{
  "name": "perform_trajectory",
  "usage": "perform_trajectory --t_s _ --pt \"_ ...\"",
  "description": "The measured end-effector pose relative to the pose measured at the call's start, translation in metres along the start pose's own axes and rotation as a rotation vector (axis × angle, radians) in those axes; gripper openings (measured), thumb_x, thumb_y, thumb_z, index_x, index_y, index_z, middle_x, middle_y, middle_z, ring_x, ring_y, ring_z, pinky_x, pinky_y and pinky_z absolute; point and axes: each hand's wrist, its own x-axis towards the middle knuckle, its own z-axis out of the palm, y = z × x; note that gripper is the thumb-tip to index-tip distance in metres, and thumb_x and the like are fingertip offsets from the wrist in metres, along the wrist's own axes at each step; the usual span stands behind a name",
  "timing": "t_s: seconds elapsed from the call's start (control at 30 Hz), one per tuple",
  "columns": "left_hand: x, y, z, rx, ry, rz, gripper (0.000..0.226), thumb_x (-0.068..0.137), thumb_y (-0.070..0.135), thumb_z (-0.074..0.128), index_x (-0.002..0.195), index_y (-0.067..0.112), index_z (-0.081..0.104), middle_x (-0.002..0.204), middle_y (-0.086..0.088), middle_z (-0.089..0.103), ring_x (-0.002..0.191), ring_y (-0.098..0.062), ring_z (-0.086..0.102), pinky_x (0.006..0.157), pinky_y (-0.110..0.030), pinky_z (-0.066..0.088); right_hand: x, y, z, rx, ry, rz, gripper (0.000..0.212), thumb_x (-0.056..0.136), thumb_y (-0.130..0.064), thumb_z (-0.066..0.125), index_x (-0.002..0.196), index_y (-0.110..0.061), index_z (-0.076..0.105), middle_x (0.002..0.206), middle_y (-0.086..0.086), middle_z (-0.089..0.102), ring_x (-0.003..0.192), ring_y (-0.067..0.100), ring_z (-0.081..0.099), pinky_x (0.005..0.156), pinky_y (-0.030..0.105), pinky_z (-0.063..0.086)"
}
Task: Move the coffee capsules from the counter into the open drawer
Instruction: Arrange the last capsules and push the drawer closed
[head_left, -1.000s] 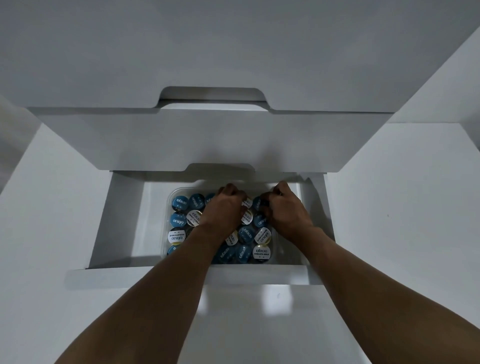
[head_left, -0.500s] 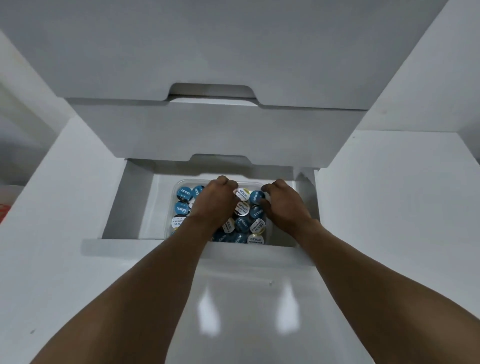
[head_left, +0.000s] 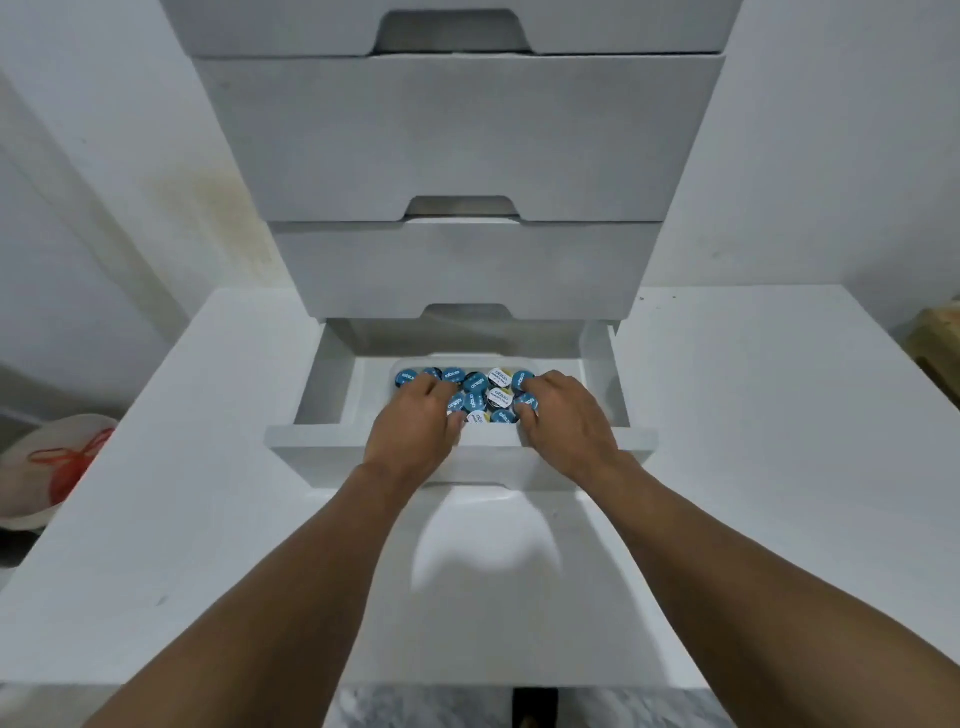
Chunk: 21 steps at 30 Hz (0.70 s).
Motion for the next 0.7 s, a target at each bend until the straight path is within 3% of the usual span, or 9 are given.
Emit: perform_trajectory --t_s 0.3,0.53,0.7 --pt "-0.083 -0.037 -0.006 -0.012 0.066 0.07 0.036 0.086 0.018 0.065 0.119 0.005 0.06 0.114 -0.016 0.06 0.104 -0.034 0.056 0.088 -0.039 0.047 -0.08 -0.031 0.025 -0.029 0.112 -0.056 0.03 0.09 -0.018 0.058 0.117 -0.004 0.06 0.115 0.013 0.06 0.105 0.031 0.054 0.09 0.036 0.044" --pt "-0.068 -0.061 0.006 0.008 0.225 0.125 0.034 0.082 0.011 0.069 0.115 0.005 0.063 0.112 -0.014 0.062 0.104 -0.033 0.057 0.086 -0.04 0.049 -0.07 -0.023 0.047 -0.068 0.316 -0.111 0.03 0.079 -0.002 0.07 0.108 0.002 0.064 0.107 0.018 0.063 0.097 0.036 0.059 0.079 0.039 0.054" --pt "-0.058 -0.079 0.024 0.03 0.26 0.195 0.026 0.079 0.007 0.073 0.104 0.003 0.069 0.101 -0.015 0.067 0.094 -0.034 0.061 0.074 -0.04 0.053 -0.056 -0.015 0.064 -0.116 0.325 -0.146 0.025 0.078 -0.002 0.07 0.102 0.001 0.066 0.104 0.017 0.064 0.096 0.037 0.059 0.074 0.038 0.054"
